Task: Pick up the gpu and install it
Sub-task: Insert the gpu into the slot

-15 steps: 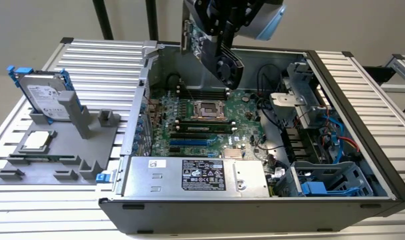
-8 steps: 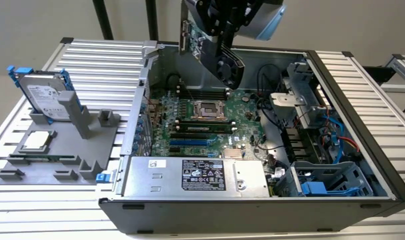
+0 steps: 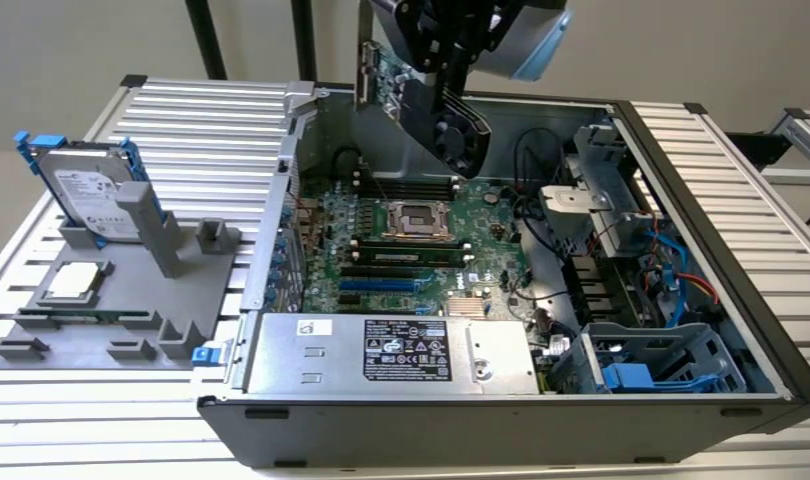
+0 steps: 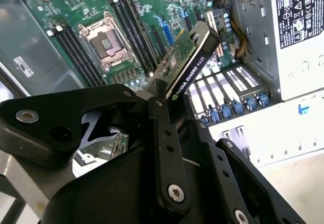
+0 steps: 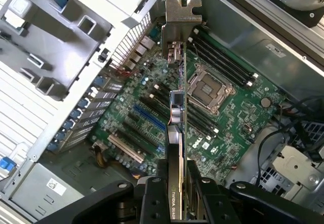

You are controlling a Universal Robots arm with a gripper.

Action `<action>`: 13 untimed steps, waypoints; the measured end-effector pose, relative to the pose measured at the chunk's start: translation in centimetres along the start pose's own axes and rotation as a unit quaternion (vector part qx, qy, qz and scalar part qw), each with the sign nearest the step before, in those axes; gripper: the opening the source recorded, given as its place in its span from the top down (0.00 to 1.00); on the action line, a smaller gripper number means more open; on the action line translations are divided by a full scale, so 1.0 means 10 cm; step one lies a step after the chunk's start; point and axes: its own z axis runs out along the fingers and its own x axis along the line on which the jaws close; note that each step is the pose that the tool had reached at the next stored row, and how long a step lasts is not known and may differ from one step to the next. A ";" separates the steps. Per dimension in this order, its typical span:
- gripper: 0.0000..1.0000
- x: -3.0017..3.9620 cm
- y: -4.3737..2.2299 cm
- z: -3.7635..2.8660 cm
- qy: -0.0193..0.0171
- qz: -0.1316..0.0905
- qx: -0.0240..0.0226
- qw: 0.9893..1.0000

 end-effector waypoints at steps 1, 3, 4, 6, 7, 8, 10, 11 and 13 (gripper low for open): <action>1.00 0.000 0.000 0.000 0.000 -0.003 0.000 1.000; 1.00 0.000 0.000 0.000 0.000 -0.007 0.000 1.000; 1.00 0.000 0.000 0.000 0.000 -0.009 0.000 1.000; 1.00 0.000 0.000 0.000 0.000 -0.014 0.000 1.000; 1.00 0.000 0.000 0.000 0.001 -0.016 0.000 1.000; 1.00 0.000 0.000 0.000 0.001 -0.019 0.000 1.000; 1.00 0.000 0.000 0.000 0.001 -0.023 0.000 1.000; 1.00 0.000 0.000 0.000 0.001 -0.026 0.000 1.000; 1.00 0.000 0.000 0.000 0.001 -0.030 0.000 1.000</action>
